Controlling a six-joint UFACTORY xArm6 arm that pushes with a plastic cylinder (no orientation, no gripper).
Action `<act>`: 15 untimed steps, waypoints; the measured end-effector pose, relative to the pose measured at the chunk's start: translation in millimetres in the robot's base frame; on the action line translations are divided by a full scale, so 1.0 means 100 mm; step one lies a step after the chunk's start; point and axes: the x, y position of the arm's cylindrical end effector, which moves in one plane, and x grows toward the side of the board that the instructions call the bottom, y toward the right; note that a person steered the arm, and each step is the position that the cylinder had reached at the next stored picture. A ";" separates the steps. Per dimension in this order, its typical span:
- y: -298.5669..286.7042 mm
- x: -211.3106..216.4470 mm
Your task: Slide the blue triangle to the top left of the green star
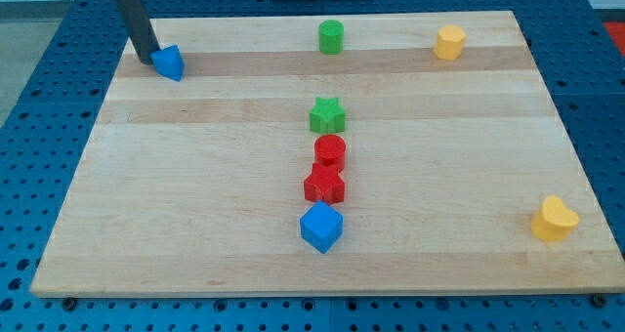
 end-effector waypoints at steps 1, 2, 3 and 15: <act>0.26 0.23; 0.91 0.23; 1.52 0.23; 1.98 0.55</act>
